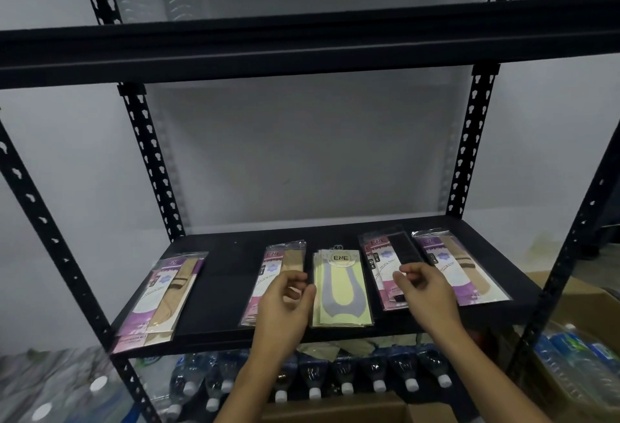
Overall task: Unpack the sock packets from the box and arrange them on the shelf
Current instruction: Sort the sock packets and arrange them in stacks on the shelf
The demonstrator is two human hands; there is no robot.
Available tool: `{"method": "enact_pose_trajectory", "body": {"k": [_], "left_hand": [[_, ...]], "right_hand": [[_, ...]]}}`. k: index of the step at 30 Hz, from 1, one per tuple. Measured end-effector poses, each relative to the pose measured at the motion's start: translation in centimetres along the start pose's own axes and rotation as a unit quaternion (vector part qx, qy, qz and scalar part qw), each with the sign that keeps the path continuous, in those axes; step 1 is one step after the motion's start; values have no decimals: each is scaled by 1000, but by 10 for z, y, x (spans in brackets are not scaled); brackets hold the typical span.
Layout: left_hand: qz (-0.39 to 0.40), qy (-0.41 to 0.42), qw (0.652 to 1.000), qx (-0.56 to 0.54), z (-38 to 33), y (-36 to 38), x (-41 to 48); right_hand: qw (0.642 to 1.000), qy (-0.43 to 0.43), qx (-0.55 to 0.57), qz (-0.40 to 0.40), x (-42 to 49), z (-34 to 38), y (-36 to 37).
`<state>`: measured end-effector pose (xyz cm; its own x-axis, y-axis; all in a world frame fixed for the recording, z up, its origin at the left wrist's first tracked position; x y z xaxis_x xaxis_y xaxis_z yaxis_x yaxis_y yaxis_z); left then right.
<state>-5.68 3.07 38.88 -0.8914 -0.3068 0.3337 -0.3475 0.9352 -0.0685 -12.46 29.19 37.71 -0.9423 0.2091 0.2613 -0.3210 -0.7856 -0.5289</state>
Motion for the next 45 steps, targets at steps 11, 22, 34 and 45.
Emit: {"method": "enact_pose_trajectory", "body": {"k": [11,22,34,45], "left_hand": [[-127,-12,992,8,25,-132,-13],[-402,-173,899,27,113,-294,-33],[-372,-241,890,-106,165,-301,-19],[-335,-238,896,-166,154,-301,-12]], "right_hand": [[993,-59,25,104,-52,59,82],[968,-129,43,212,-103,159,215],[951,-83,-89,284,-106,190,322],[948,-68,-116,288,-99,182,355]]}}
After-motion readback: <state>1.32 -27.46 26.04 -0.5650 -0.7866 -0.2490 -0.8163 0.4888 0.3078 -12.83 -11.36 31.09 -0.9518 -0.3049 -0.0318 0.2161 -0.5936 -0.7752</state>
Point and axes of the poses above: each hand's wrist, its own x-axis towards the middle knuckle, its own y-axis out of the palm, z = x × y, the point moved 6 cm from there along x, towards the middle knuckle, and after that the axes turned 13 degrees about -x, right-handed, at the moved point
